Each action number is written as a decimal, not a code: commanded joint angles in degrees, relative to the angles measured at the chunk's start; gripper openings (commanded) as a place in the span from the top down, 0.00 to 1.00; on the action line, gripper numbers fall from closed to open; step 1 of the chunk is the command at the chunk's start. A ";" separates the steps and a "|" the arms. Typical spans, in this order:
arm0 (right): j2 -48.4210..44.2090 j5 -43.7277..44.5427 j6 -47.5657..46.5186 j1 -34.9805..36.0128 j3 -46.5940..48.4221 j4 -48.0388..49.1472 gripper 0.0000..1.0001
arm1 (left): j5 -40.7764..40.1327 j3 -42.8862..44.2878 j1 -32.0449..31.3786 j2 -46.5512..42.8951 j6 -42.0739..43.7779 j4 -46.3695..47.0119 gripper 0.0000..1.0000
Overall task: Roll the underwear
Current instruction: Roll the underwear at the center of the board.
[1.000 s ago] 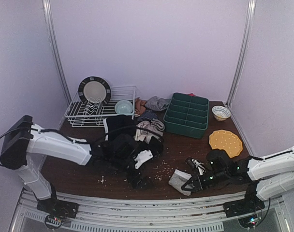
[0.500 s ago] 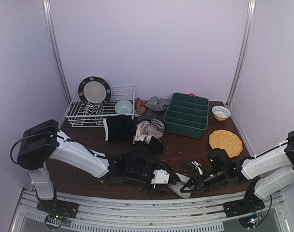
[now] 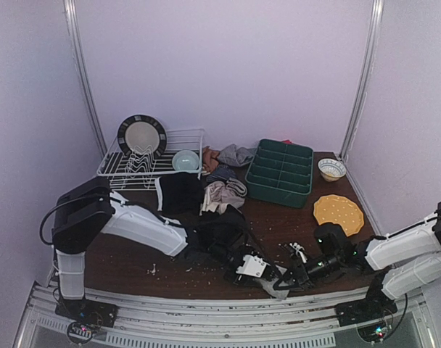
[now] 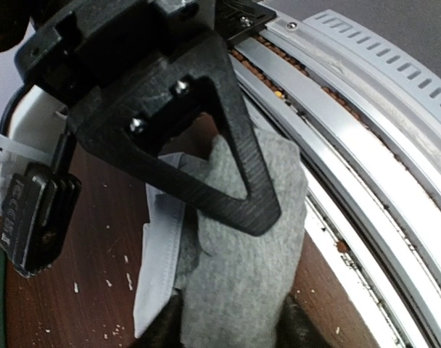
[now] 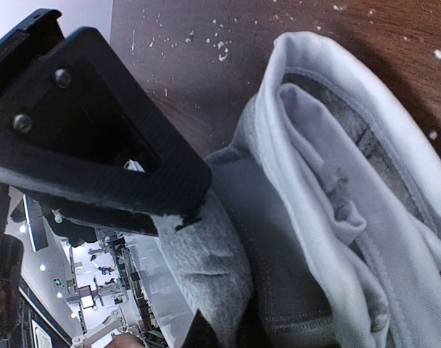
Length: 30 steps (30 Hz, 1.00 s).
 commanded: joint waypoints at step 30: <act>-33.58 49.15 -14.09 24.61 8.05 -38.06 0.40 | 18.91 24.81 3.89 15.20 -22.47 -43.62 1.00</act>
